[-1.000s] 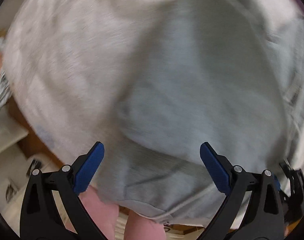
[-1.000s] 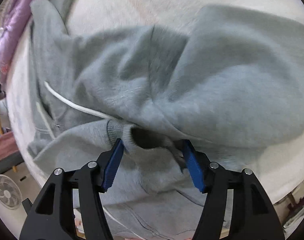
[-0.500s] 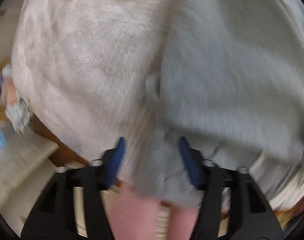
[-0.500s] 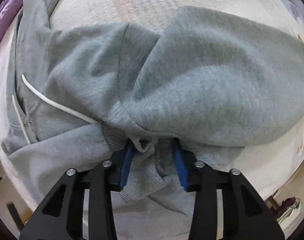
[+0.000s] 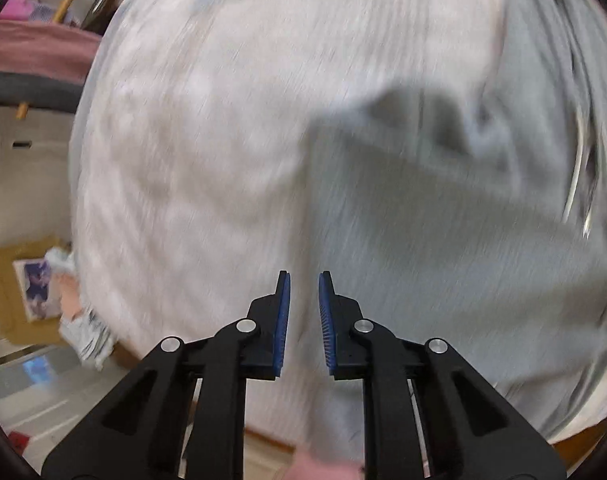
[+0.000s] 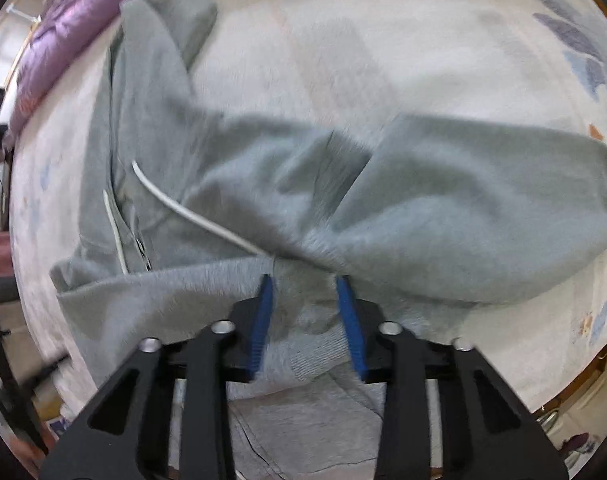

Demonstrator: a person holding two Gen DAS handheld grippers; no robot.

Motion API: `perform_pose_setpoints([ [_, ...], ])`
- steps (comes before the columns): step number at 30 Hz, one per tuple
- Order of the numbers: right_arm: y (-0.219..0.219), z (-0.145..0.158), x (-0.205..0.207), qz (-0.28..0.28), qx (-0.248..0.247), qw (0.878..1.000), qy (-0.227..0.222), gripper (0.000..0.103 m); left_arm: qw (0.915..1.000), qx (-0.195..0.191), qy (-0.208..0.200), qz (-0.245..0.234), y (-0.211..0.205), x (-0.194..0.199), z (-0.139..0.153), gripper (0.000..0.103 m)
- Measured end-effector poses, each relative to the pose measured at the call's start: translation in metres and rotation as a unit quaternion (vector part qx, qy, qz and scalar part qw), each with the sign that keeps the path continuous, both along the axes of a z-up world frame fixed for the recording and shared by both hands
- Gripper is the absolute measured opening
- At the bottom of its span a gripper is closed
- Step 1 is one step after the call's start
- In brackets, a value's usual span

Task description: Fold large clothes

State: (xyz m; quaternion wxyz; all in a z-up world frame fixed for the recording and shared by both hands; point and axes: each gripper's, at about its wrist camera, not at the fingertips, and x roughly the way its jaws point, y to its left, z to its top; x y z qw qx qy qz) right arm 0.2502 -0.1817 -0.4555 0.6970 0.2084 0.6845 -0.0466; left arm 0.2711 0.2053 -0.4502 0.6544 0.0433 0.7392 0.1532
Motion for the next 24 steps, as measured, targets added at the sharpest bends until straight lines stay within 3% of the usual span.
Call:
perform_pose_setpoints([
  [4,0.018,-0.025,0.004,0.016,0.033,0.999,0.032,0.015,0.9992,0.029,0.004,-0.026,0.0,0.037,-0.036,0.015],
  [7,0.024,-0.058,0.014,0.032,-0.006,0.997,0.067,0.016,0.9984,0.029,0.049,0.001,0.022,0.053,-0.084,0.015],
  [9,0.014,-0.071,0.018,-0.016,0.018,0.996,0.084,0.017,0.9982,0.034,0.049,0.008,0.023,0.057,-0.082,0.016],
  [12,0.012,-0.059,0.018,-0.024,0.017,0.995,0.099,0.017,0.9978,0.042,0.048,-0.017,0.016,0.05,-0.067,0.016],
  [15,0.017,-0.035,0.005,-0.008,0.007,0.995,0.098,0.017,0.9978,0.014,0.057,-0.033,0.012,0.017,-0.046,0.021],
  [18,0.029,-0.031,-0.017,0.026,0.007,0.993,0.112,0.017,0.9956,-0.004,0.086,-0.036,0.016,-0.028,-0.045,0.025],
  [20,0.036,-0.046,-0.033,0.044,-0.007,0.989,0.143,0.017,0.9928,-0.012,0.116,-0.03,0.016,-0.061,-0.056,0.024],
  [21,0.04,-0.066,-0.043,0.06,-0.025,0.981,0.182,0.029,0.9914,-0.017,0.128,-0.024,0.017,-0.074,-0.065,0.024],
  [24,0.04,-0.08,-0.051,0.036,-0.027,0.982,0.181,0.033,0.9912,0.007,0.13,-0.026,0.016,-0.099,-0.097,0.024],
])
